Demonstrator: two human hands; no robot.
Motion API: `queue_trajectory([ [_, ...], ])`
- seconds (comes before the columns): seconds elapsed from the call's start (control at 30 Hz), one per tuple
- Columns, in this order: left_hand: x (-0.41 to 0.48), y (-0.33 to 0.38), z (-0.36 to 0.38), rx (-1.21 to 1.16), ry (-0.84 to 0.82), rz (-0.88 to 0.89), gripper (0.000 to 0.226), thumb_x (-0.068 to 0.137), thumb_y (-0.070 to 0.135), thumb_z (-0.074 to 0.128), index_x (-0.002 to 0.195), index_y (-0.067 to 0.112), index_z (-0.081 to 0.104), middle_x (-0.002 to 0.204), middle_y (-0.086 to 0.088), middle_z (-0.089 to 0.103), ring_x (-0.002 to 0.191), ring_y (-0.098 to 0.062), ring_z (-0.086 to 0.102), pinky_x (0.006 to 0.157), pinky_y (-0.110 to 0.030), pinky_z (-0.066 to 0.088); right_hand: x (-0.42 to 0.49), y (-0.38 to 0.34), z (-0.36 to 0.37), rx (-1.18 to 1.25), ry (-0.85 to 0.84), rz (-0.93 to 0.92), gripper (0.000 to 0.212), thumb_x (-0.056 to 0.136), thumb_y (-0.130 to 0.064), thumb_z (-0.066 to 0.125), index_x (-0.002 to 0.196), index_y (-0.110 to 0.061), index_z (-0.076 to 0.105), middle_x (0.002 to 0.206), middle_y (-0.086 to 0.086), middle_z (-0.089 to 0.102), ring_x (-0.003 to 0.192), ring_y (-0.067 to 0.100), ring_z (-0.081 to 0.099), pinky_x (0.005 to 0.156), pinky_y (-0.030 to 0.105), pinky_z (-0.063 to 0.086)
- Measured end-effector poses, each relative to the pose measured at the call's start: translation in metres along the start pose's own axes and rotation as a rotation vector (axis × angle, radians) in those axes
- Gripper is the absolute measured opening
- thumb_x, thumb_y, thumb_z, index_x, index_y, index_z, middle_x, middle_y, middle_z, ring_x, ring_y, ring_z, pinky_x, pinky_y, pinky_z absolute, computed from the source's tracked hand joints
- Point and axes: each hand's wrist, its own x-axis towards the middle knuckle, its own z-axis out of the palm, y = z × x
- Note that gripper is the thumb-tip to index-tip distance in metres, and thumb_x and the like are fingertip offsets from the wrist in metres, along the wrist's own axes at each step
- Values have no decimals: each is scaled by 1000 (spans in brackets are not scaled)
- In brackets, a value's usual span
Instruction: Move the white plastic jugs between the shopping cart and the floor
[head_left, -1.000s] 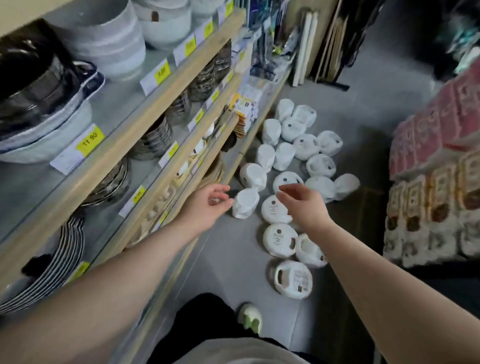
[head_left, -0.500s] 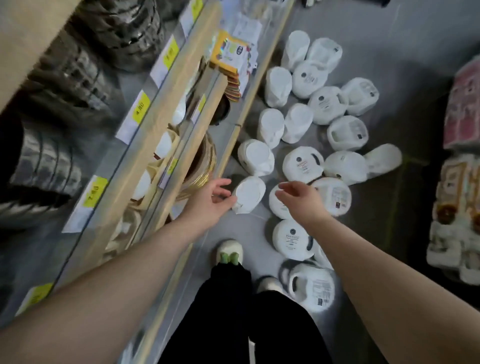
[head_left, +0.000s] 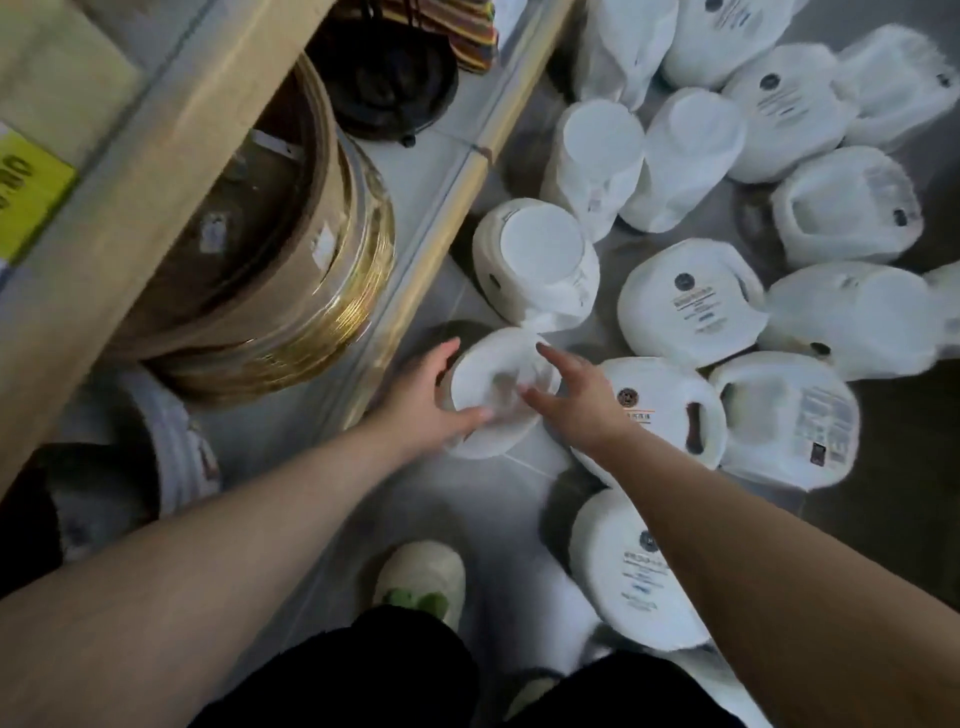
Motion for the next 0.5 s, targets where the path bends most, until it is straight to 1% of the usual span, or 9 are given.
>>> queue_trajectory([
  [0.03, 14, -8, 5, 23, -15, 0, 103, 73, 36, 81, 151, 37, 14, 156, 1, 26, 141, -26, 30, 111, -52, 33, 13, 8, 6, -47, -3, -20, 63, 89, -46, 61, 146, -33, 37, 148, 7, 38, 136, 29, 35, 114, 42, 27],
  [0.07, 26, -15, 9, 48, -30, -1, 107, 72, 38, 81, 151, 39, 9, 158, 1, 22, 143, -26, 25, 113, -53, 30, 25, 16, 12, -72, -2, -40, 65, 89, -49, 60, 147, -34, 35, 149, 8, 36, 137, 29, 33, 115, 43, 26],
  [0.13, 43, -29, 17, 66, -59, 8, 110, 71, 38, 82, 151, 40, 6, 156, 2, 21, 143, -25, 23, 113, -47, 30, 44, 27, 23, -43, 9, -77, 72, 84, -55, 62, 147, -36, 32, 148, 11, 34, 136, 30, 33, 115, 45, 28],
  [0.2, 53, -40, 25, 21, -105, 41, 110, 70, 37, 83, 150, 43, 6, 152, 5, 25, 140, -22, 26, 110, -44, 33, 56, 35, 30, 24, 24, -117, 88, 73, -67, 65, 148, -37, 30, 144, 12, 34, 132, 30, 37, 112, 46, 34],
  [0.23, 57, -45, 28, -19, -122, 53, 110, 70, 36, 83, 149, 45, 6, 150, 8, 26, 138, -20, 28, 110, -44, 35, 60, 38, 33, 84, 2, -113, 95, 67, -70, 67, 148, -40, 27, 143, 10, 35, 131, 28, 39, 111, 46, 36],
  [0.3, 59, -52, 33, -82, -124, 73, 111, 69, 34, 84, 148, 47, 7, 143, 13, 29, 135, -16, 30, 109, -44, 37, 65, 41, 38, 259, -51, -59, 100, 57, -73, 73, 143, -52, 25, 144, 1, 35, 132, 24, 40, 109, 47, 40],
  [0.33, 59, -53, 35, -100, -112, 81, 111, 69, 33, 85, 147, 47, 8, 139, 15, 31, 133, -14, 31, 108, -42, 38, 66, 42, 41, 338, -54, -39, 101, 54, -72, 76, 140, -55, 26, 145, -2, 36, 132, 23, 41, 108, 47, 41],
  [0.4, 58, -51, 35, -133, -91, 91, 109, 68, 30, 86, 148, 45, 12, 135, 16, 34, 129, -12, 34, 105, -41, 42, 65, 41, 43, 445, -41, -20, 101, 53, -66, 80, 139, -52, 30, 143, -1, 39, 129, 23, 44, 104, 47, 45],
  [0.5, 47, -37, 24, -159, -102, 96, 106, 67, 27, 86, 146, 46, 19, 137, 13, 38, 128, -14, 39, 103, -43, 46, 54, 32, 36, 518, -47, 4, 97, 61, -54, 83, 143, -45, 31, 142, 0, 41, 126, 21, 47, 103, 45, 47],
])
